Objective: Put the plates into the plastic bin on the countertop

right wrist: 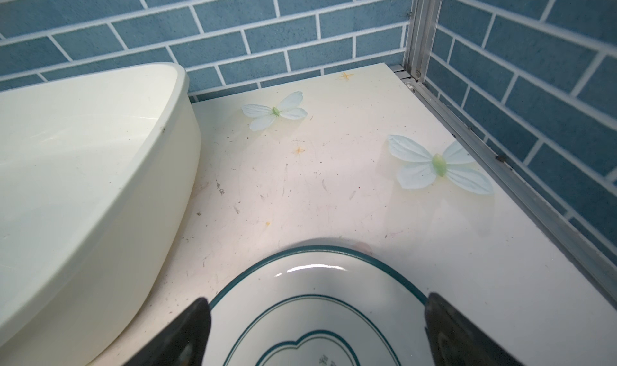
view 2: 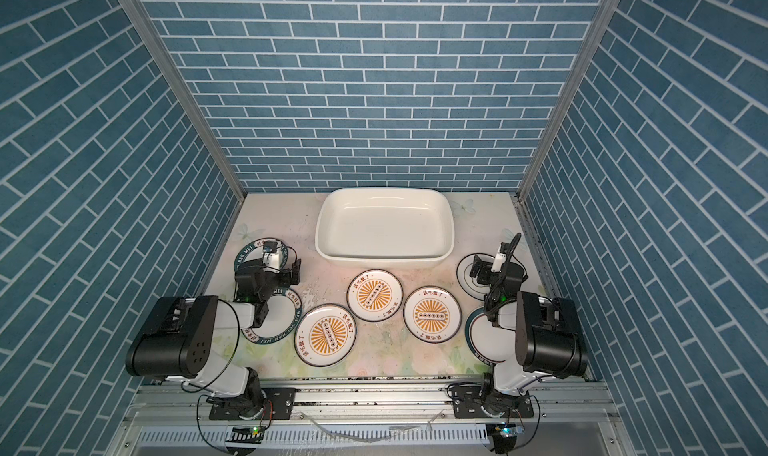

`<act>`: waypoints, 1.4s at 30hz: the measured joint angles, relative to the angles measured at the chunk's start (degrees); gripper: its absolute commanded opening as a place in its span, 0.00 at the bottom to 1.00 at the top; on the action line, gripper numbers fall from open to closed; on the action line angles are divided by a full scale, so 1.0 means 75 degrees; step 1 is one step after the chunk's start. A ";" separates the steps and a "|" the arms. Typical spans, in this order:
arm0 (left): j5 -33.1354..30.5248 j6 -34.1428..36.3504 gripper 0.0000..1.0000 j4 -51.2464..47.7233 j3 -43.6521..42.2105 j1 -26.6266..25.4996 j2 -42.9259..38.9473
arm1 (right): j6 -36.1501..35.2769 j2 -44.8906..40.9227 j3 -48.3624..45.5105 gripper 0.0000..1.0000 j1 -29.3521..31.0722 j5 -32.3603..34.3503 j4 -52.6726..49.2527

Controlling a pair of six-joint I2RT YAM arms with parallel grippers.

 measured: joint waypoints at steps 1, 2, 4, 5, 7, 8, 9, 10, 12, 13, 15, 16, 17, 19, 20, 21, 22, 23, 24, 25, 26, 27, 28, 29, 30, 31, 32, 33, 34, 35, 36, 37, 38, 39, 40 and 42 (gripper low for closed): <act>0.0000 0.0000 1.00 0.0000 0.0000 0.0000 0.0000 | 0.0000 0.0000 0.0000 0.99 0.0000 0.0000 0.0000; 0.0000 0.0000 1.00 0.0000 0.0000 0.0000 0.0000 | 0.0000 0.0000 0.0000 0.99 0.0000 0.0000 0.0000; 0.0000 0.0000 1.00 0.0000 0.0000 0.0003 0.0000 | 0.0000 0.0000 0.0000 0.99 0.0000 0.0000 0.0000; 0.0000 0.0000 1.00 0.0000 0.0000 0.0003 0.0000 | 0.0000 0.0000 0.0000 0.99 0.0000 -0.0003 0.0000; 0.0000 0.0000 1.00 0.0000 0.0000 0.0003 0.0000 | 0.0000 0.0000 0.0000 0.99 0.0000 0.0000 0.0000; 0.0000 0.0000 0.99 0.0000 0.0000 0.0003 0.0000 | 0.0000 0.0000 0.0000 0.99 0.0000 0.0000 0.0000; 0.0000 0.0000 1.00 0.0000 0.0000 0.0000 0.0000 | 0.0000 0.0000 0.0000 0.99 0.0000 0.0000 0.0000; 0.0000 0.0000 1.00 0.0000 0.0000 0.0003 0.0000 | 0.0000 0.0000 0.0000 0.99 0.0000 0.0000 0.0000; 0.0000 0.0000 1.00 0.0000 0.0000 0.0003 0.0000 | 0.0000 0.0000 0.0000 0.99 0.0000 0.0000 -0.0003; 0.0000 0.0000 1.00 0.0000 0.0000 0.0003 0.0000 | 0.0000 0.0000 0.0000 0.99 0.0000 0.0000 -0.0003; -0.0026 -0.0003 1.00 -0.0003 0.0000 0.0003 0.0000 | 0.0000 0.0000 0.0000 0.99 0.0000 -0.0003 0.0000; -0.0061 -0.0006 1.00 -0.0003 0.0000 0.0003 0.0000 | 0.0000 0.0000 0.0000 0.99 0.0000 0.0000 0.0000; -0.0085 -0.0006 1.00 -0.0006 0.0000 0.0003 0.0000 | 0.0000 0.0000 0.0000 0.99 0.0000 0.0000 0.0000; -0.0122 -0.0006 1.00 -0.0003 0.0000 0.0003 0.0000 | 0.0000 0.0000 0.0000 0.99 0.0000 0.0000 0.0000; -0.0143 -0.0006 0.99 -0.0006 0.0000 0.0003 0.0000 | 0.0000 0.0000 0.0000 0.99 0.0000 0.0000 0.0000; -0.0149 -0.0006 1.00 -0.0006 0.0000 0.0003 0.0000 | 0.0000 0.0000 0.0000 0.99 0.0000 0.0000 0.0000; -0.0166 -0.0006 1.00 -0.0006 0.0000 0.0003 0.0000 | 0.0000 0.0000 0.0000 0.99 0.0000 0.0000 0.0000; -0.0175 -0.0006 0.99 -0.0006 0.0000 0.0003 0.0000 | 0.0000 0.0000 0.0000 0.99 0.0000 -0.0003 0.0000; -0.0178 -0.0006 1.00 -0.0006 0.0000 0.0003 0.0000 | 0.0000 0.0000 0.0000 0.99 0.0000 0.0000 0.0000; -0.0178 -0.0006 1.00 -0.0006 0.0000 0.0003 0.0000 | 0.0000 0.0000 0.0000 0.99 0.0000 0.0000 0.0000; -0.0181 -0.0006 1.00 -0.0006 0.0000 0.0003 0.0000 | 0.0000 0.0000 0.0000 0.99 0.0000 0.0000 0.0000; -0.0189 -0.0006 1.00 -0.0006 0.0000 0.0003 0.0000 | 0.0000 0.0000 0.0000 0.99 0.0000 0.0000 -0.0003; -0.0192 -0.0006 1.00 -0.0006 0.0000 0.0003 0.0000 | 0.0000 0.0000 0.0000 0.99 0.0000 -0.0012 0.0000; -0.0195 -0.0006 1.00 -0.0006 0.0000 0.0003 0.0000 | 0.0000 0.0000 0.0000 0.99 0.0000 -0.0044 0.0000; -0.0195 -0.0006 0.99 -0.0006 0.0000 0.0003 0.0000 | -0.0003 0.0000 0.0000 0.99 0.0000 -0.0070 0.0000; -0.0195 -0.0006 1.00 -0.0006 0.0000 0.0003 0.0000 | -0.0003 0.0000 0.0000 0.99 0.0000 -0.0090 0.0000; -0.0195 -0.0006 1.00 -0.0006 0.0000 0.0003 0.0000 | 0.0000 0.0000 0.0000 0.99 0.0000 -0.0093 0.0000; -0.0195 -0.0006 1.00 -0.0006 0.0000 0.0003 0.0000 | -0.0003 0.0000 0.0000 0.99 0.0000 -0.0093 0.0000; -0.0195 -0.0003 1.00 -0.0009 0.0000 0.0003 0.0000 | -0.0003 0.0000 0.0000 0.99 0.0000 -0.0090 0.0000; -0.0195 -0.0006 1.00 -0.0032 0.0000 0.0003 -0.0017 | -0.0003 0.0000 0.0000 0.99 0.0000 -0.0090 0.0000; -0.0195 -0.0006 1.00 -0.0087 0.0003 0.0003 -0.0061 | -0.0003 0.0000 0.0000 0.99 0.0000 -0.0090 0.0000; -0.0195 -0.0006 1.00 -0.0131 0.0006 0.0003 -0.0117 | 0.0000 0.0000 0.0000 0.99 0.0000 -0.0090 0.0000; -0.0198 -0.0006 0.99 -0.0210 0.0015 0.0003 -0.0221 | -0.0003 0.0000 0.0000 0.99 0.0000 -0.0090 0.0000; -0.0198 -0.0006 1.00 -0.0315 0.0044 0.0003 -0.0323 | -0.0003 -0.0009 0.0000 0.99 0.0000 -0.0087 0.0000; -0.0198 -0.0006 1.00 -0.0423 0.0090 0.0003 -0.0417 | -0.0003 -0.0023 0.0000 0.99 0.0000 -0.0087 -0.0003; -0.0207 -0.0009 1.00 -0.0650 0.0224 0.0003 -0.0635 | 0.0000 -0.0137 0.0000 0.99 0.0000 -0.0064 -0.0058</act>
